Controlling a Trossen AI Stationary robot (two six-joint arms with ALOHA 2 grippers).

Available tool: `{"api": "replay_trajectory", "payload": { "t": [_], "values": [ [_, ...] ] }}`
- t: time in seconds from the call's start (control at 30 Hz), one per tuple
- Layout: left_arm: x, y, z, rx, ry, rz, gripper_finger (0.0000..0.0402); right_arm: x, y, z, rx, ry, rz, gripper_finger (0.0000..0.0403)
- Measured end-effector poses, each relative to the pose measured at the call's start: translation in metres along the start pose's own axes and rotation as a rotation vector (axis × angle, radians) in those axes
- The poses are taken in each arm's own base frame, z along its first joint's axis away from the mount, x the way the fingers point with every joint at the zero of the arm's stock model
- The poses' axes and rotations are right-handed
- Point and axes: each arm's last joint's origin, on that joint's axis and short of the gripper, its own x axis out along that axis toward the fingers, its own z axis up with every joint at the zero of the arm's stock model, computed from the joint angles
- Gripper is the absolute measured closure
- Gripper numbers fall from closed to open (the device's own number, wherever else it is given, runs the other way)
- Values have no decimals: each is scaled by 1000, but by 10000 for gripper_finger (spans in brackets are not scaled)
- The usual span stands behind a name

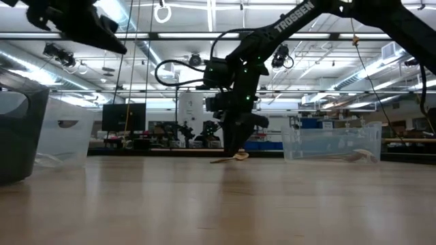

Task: Sort silverware by color (type)
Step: Put the gold spoon into the top transparent bin

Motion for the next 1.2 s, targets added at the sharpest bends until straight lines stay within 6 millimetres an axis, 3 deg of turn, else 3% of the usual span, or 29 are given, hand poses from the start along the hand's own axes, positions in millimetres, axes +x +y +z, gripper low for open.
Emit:
{"api": "replay_trajectory", "payload": {
  "t": [0.23,0.43,0.57,0.87,1.2],
  "values": [
    [-17,2,-12,-86,-127,15,389,1,-14,-17,44,-33,34,263],
    [-16,-1,-24,-112,-142,13,389,3,-15,-15,11,-69,33,262],
    [-15,-2,-24,-126,-145,13,389,14,-13,-12,-6,-61,56,265],
    [-15,-2,-23,-170,-155,6,388,16,-11,-19,50,-1,127,284],
    [-16,-6,-23,-154,-161,-21,388,2,-12,-18,29,15,74,291]
  ]
}}
